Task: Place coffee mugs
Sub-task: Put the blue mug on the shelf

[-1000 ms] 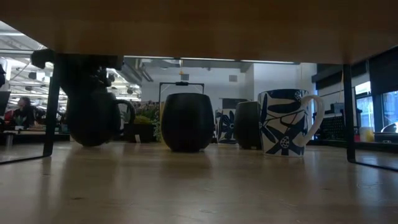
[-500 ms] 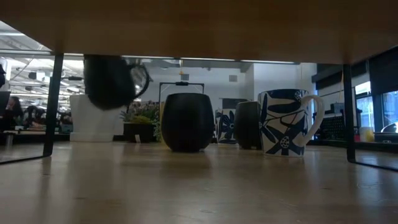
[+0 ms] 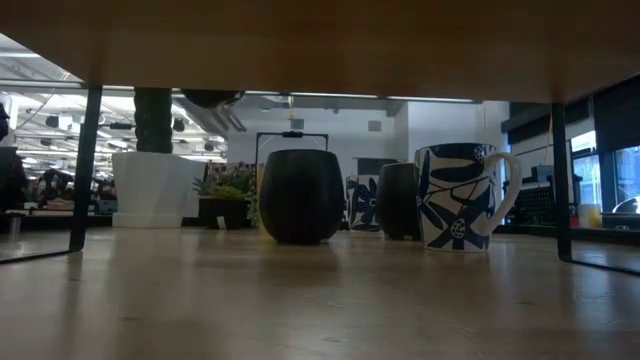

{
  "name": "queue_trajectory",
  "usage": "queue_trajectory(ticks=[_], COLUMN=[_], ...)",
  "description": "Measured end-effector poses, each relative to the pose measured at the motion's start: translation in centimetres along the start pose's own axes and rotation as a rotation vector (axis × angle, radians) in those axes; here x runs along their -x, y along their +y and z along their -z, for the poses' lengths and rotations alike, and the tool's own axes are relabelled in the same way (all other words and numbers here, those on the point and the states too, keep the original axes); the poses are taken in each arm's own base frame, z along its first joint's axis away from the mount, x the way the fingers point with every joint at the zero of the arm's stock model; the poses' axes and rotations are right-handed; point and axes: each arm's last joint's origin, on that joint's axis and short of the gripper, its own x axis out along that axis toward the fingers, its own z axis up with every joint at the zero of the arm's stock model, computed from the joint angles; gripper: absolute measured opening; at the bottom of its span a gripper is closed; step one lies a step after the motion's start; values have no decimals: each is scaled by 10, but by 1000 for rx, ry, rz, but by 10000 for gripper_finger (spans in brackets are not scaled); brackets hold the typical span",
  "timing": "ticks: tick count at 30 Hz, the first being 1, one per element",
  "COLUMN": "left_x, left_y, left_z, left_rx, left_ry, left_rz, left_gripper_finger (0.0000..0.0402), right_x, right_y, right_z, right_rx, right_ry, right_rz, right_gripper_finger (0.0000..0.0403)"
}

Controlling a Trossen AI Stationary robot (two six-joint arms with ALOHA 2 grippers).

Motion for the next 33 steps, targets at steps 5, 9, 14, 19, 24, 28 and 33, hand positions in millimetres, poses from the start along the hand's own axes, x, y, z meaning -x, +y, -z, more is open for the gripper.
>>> queue_trajectory(ticks=[5, 9, 14, 19, 24, 28, 33], left_x=[-13, -22, -13, 0, 2, -3, -3], left_y=[-2, -9, -15, -20, -24, -27, -29], left_z=[-4, -8, -16, -24, -28, -34, -35], left_rx=[-1, -23, -37, -42, -56, -69, -69], left_ry=[48, 73, 31, -12, 13, 15, 29], left_rz=[44, 43, 40, 28, 16, 25, 34], left_gripper_finger=[16, 16, 16, 16, 16, 16, 16], right_x=[-4, -15, -21, -28, -27, -27, -27], right_y=[-4, -2, -7, -12, -15, -14, -12], right_z=[0, 7, 0, -1, -8, -8, -5], right_rx=[-3, -8, -13, -18, -45, -48, -42], right_ry=[-32, -5, -36, -47, -86, -94, -68], right_rz=[41, 5, 16, -6, -15, -55, -78], right_gripper_finger=[296, 296, 296, 296, 285, 226, 137])
